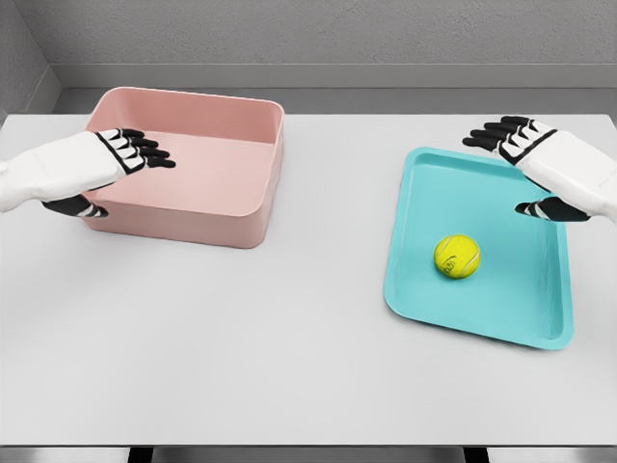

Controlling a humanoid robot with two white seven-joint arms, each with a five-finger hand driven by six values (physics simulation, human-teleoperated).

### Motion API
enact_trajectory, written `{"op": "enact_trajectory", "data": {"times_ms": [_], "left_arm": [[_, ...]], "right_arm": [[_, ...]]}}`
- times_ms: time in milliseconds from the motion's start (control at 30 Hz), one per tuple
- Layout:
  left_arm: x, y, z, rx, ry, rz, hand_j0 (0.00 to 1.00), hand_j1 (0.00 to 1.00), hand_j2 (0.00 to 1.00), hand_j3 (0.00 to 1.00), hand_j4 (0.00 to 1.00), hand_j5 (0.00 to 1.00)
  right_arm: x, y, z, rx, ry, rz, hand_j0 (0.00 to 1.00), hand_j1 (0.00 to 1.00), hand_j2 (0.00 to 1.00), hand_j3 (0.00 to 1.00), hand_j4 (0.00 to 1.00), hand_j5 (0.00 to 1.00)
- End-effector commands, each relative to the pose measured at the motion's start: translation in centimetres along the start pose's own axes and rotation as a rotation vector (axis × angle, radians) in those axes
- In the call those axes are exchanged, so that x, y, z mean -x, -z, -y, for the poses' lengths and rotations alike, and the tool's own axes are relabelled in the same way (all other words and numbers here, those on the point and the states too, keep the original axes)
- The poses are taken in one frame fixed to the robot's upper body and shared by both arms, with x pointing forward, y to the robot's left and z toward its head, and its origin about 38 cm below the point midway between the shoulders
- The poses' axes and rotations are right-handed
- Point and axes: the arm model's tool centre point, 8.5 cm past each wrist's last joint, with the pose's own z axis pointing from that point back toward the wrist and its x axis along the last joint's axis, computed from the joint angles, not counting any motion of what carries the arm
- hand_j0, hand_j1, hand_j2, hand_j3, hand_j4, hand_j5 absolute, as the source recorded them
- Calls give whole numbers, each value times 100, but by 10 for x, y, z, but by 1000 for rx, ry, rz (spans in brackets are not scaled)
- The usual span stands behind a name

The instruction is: Put the tennis from the blue tray into the pink basket with both arms

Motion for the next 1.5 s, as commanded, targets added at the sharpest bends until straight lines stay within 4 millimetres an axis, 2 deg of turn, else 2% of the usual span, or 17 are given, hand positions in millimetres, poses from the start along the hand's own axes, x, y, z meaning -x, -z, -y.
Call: {"op": "enact_trajectory", "data": {"times_ms": [0,100,200,267,400,467,567,700,867,933,1467], "left_arm": [[0,0,0,-2,-2,1,100,100,100,100,100,100],[0,0,1,7,9,-2,100,100,100,100,100,100],[0,0,1,13,19,-5,100,100,100,100,100,100],[0,0,1,14,21,-5,100,100,100,100,100,100],[1,0,2,24,34,-9,100,100,100,100,100,100],[0,1,2,24,35,-8,100,100,100,100,100,100],[0,1,2,22,35,-8,100,100,100,100,100,100],[1,1,2,23,34,-9,100,100,100,100,100,100],[0,2,1,20,34,-8,100,100,100,100,100,100],[1,2,2,22,34,-8,100,100,100,100,100,100],[2,3,1,18,39,-13,100,100,100,100,100,100]], "right_arm": [[0,0,1,2,1,2,100,100,100,100,100,100],[0,-2,0,-7,2,7,100,100,100,100,100,100],[-9,-3,-25,-74,38,32,100,100,100,100,100,100],[-11,-5,-44,-239,49,39,100,100,100,100,100,100],[-18,-6,-65,-313,77,49,100,100,100,100,100,100],[-18,-10,-76,-459,73,50,100,100,100,100,100,100],[-12,-8,-75,-526,69,2,100,100,100,100,100,100],[-4,3,-55,-484,45,-38,100,100,100,100,100,100],[-2,16,-45,-448,42,-71,100,100,100,100,100,100],[-12,32,-53,-480,48,-51,100,100,100,100,100,100],[-23,33,-78,-542,74,-18,100,100,100,100,100,100]]}}
